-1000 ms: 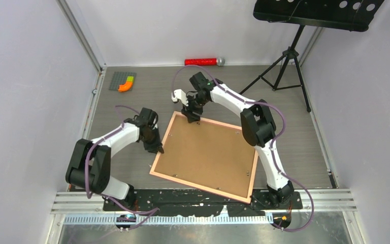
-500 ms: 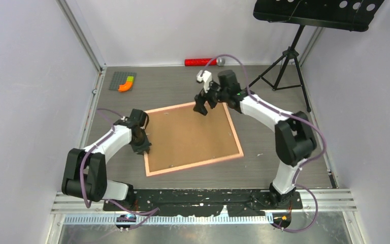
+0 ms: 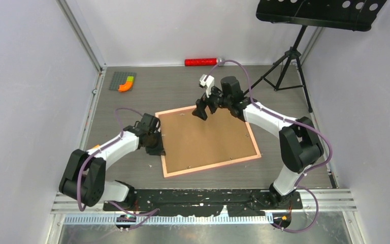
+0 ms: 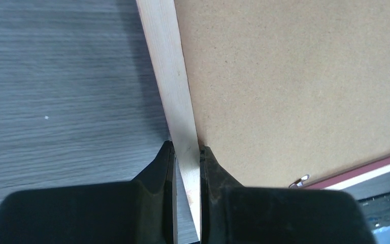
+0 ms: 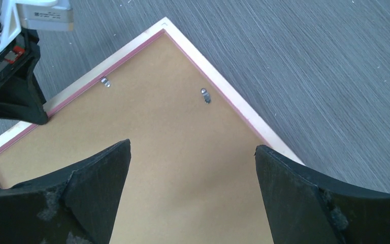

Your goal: Take the photo out of the frame

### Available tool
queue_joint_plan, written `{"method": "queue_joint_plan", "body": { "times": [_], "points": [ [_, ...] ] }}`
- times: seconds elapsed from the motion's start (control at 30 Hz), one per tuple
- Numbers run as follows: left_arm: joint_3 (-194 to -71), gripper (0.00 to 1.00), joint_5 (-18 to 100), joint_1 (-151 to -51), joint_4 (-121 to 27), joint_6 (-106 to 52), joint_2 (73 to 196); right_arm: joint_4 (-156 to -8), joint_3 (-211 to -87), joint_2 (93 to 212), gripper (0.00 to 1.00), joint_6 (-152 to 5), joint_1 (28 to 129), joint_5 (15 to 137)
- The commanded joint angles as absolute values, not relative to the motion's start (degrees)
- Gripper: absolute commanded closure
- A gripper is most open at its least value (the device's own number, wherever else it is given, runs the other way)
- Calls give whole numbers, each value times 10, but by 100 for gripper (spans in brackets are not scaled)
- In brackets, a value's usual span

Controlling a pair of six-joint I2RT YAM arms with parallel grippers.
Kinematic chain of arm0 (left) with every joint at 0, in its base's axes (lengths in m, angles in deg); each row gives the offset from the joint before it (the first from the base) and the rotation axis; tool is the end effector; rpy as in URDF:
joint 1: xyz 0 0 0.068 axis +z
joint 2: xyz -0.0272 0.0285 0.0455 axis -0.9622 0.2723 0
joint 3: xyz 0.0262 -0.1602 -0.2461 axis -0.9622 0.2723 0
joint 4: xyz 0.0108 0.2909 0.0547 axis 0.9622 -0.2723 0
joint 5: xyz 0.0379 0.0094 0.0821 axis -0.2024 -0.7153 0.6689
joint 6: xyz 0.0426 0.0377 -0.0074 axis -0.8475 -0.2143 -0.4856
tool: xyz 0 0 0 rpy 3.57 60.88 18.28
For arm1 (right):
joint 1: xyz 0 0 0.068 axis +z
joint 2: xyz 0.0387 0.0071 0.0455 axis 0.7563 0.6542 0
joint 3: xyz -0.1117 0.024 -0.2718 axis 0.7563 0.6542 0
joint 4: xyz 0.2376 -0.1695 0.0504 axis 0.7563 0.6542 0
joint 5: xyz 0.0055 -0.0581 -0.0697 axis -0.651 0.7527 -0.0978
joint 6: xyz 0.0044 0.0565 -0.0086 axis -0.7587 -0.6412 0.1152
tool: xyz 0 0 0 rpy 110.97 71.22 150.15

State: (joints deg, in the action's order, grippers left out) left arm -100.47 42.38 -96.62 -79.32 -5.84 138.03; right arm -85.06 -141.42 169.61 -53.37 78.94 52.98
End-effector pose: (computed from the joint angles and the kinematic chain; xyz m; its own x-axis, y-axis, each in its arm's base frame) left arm 0.2418 -0.1049 0.1591 -0.9524 -0.1802 -0.2459 -0.1063 0.9523 -0.2862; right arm 0.3639 0.2322 0.2574 -0.2011 -0.3449 -0.9169 -0.8884 0.4585 0.0224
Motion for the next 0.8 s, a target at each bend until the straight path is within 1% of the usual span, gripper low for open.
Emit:
{"method": "queue_joint_plan", "body": {
  "times": [0.0, 0.1, 0.2, 0.37, 0.53, 0.7, 0.73, 0.77],
  "points": [
    [-949, 100, 340, -986, -767, -87, 1350, -874, -1409, 1692, 3, -510, 808, 515],
    [-928, 100, 318, -992, -732, -64, 1342, -858, -1409, 1709, 3, -485, 837, 521],
    [-921, 100, 298, -1001, -698, -49, 1346, -867, -1413, 1740, 3, -486, 892, 537],
    [-929, 100, 317, -1002, -708, -48, 1355, -876, -1472, 1831, 2, -510, 967, 588],
    [-929, 100, 321, -1002, -714, -51, 1358, -890, -1496, 1879, 0, -522, 981, 617],
    [-931, 100, 314, -1001, -713, -59, 1366, -873, -1505, 1902, 0, -472, 995, 678],
    [-933, 100, 315, -1001, -716, -61, 1368, -870, -1509, 1907, 3, -469, 995, 683],
    [-934, 100, 317, -1001, -720, -64, 1369, -867, -1508, 1908, 3, -457, 995, 693]
  ]
}}
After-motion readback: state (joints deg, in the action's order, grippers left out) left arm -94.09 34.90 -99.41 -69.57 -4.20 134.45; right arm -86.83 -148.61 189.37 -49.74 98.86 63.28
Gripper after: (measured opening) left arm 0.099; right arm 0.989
